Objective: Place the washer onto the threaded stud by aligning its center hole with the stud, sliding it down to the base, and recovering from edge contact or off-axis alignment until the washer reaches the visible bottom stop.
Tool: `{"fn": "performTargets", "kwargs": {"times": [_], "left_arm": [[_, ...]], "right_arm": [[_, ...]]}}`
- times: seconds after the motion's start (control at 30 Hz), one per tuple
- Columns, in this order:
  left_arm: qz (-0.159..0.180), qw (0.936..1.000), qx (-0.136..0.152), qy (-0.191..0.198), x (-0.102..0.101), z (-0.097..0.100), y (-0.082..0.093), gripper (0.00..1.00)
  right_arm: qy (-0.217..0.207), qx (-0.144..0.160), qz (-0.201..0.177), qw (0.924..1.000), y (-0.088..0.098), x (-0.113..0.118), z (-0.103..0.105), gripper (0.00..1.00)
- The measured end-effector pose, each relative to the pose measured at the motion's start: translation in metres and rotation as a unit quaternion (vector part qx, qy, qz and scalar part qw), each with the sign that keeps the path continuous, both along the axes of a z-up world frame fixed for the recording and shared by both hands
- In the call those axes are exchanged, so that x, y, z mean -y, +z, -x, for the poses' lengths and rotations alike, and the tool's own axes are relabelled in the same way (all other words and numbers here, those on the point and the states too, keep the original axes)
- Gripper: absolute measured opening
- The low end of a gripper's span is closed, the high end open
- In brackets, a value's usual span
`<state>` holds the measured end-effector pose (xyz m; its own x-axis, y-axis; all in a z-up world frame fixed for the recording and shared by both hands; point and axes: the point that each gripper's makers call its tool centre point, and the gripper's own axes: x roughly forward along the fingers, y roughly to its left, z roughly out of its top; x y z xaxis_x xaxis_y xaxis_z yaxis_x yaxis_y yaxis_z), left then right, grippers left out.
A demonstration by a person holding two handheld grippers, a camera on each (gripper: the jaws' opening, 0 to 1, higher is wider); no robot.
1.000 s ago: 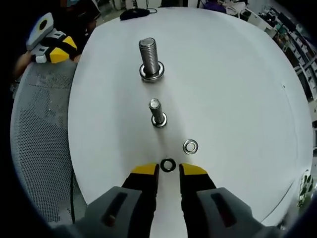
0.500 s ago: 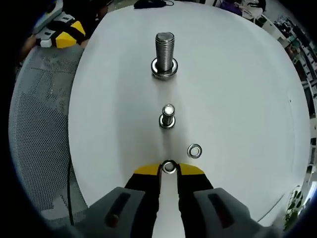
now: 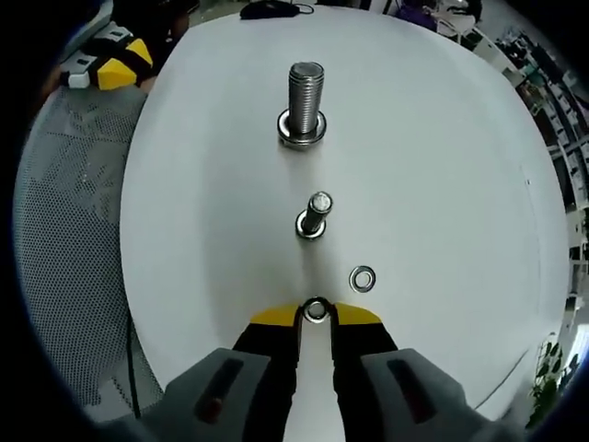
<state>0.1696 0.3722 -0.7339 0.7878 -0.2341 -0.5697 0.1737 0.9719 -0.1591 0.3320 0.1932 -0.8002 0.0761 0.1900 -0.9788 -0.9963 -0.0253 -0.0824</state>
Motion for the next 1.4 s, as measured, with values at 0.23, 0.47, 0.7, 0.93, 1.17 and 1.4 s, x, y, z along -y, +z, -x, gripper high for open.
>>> {"fn": "performTargets", "kwargs": {"times": [0.23, 0.47, 0.7, 0.93, 1.17, 1.4], "left_arm": [[-0.002, 0.9999, 0.008, 0.006, -0.003, -0.001, 0.002, 0.07], [-0.001, 0.9999, 0.011, 0.008, -0.003, -0.001, 0.003, 0.07], [0.001, 0.9998, 0.015, 0.010, -0.004, -0.002, 0.004, 0.06], [-0.002, 0.9999, 0.007, 0.011, -0.004, -0.001, 0.002, 0.06], [0.001, 0.9998, 0.011, 0.017, -0.006, -0.002, 0.003, 0.06], [-0.002, 0.9999, -0.002, 0.013, -0.005, 0.001, 0.000, 0.06]], "right_arm": [[0.000, -0.002, 0.021, 0.9998, -0.002, -0.001, 0.001, 0.16], [0.006, 0.003, 0.048, 0.9988, -0.002, -0.001, 0.001, 0.16], [0.000, 0.015, 0.038, 0.9992, -0.001, 0.001, 0.001, 0.15], [-0.034, 0.008, -0.016, 0.9993, 0.002, 0.002, -0.001, 0.15], [-0.071, -0.005, -0.071, 0.9949, 0.016, -0.006, 0.002, 0.15], [-0.086, -0.021, -0.122, 0.9886, 0.049, -0.025, 0.009, 0.15]]}}
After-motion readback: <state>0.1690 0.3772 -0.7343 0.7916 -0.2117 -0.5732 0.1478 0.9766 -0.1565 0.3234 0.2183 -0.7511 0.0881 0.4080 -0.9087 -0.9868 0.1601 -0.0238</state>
